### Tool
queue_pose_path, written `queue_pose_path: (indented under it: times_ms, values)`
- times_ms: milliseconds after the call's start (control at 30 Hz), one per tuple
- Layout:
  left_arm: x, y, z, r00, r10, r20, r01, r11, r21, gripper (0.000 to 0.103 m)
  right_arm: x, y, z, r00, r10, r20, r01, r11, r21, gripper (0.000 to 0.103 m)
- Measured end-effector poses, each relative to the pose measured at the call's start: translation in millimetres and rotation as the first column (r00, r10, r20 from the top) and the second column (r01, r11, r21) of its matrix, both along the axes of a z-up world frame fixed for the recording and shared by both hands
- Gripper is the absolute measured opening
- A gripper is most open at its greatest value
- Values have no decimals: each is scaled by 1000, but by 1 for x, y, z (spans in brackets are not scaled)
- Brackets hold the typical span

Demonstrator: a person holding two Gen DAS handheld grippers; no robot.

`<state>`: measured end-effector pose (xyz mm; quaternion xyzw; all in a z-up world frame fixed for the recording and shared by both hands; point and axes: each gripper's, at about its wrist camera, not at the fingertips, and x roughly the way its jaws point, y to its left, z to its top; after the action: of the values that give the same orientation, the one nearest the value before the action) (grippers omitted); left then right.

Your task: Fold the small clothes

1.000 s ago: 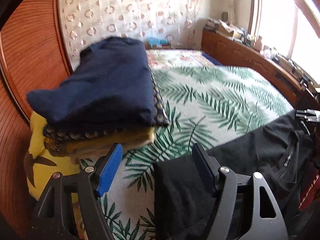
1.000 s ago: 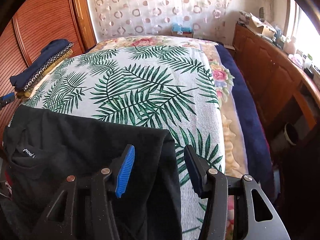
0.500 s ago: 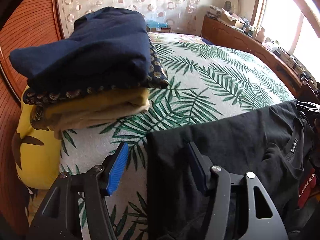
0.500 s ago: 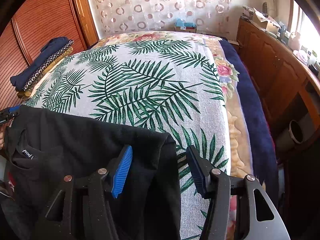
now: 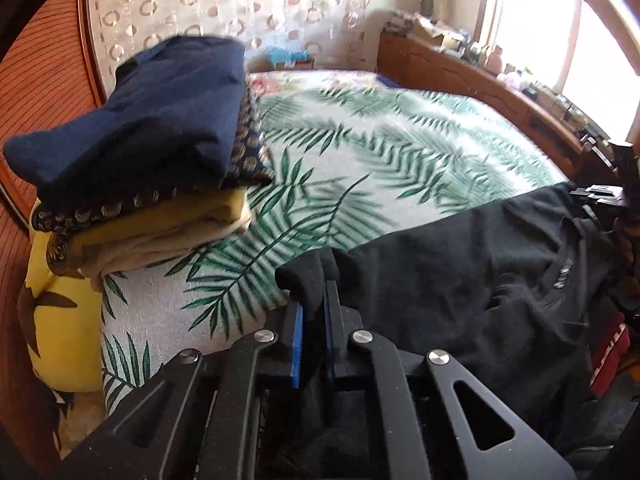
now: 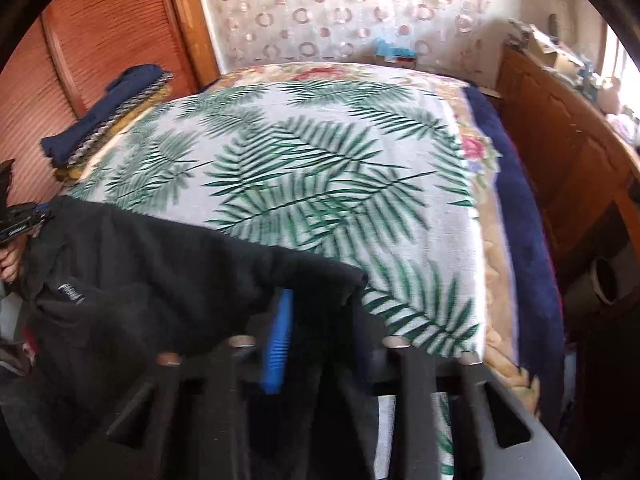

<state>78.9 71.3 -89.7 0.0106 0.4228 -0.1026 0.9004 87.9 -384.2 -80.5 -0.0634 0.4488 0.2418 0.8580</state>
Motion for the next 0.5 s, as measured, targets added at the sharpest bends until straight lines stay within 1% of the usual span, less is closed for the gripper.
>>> queue_pose_path:
  times_ms: [100, 200, 267, 367, 500]
  values:
    - [-12, -2, 19, 998, -3, 57, 5, 999, -34, 8, -12, 1, 5, 999, 17, 34, -17, 1000, 11, 11]
    - [-26, -5, 47, 990, 4, 141, 5, 998, -65, 8, -29, -2, 23, 996, 7, 91, -13, 998, 67, 10]
    - [-31, -4, 65, 982, 2, 189, 14, 997, -82, 8, -43, -4, 41, 989, -1, 145, -10, 997, 77, 10]
    - [-40, -7, 101, 962, -17, 273, 49, 993, -110, 8, -65, -9, 77, 973, -15, 230, -9, 995, 101, 10]
    - [-50, -13, 140, 928, -42, 370, 86, 991, -103, 8, -93, -13, 121, 940, -14, 342, -24, 994, 104, 10]
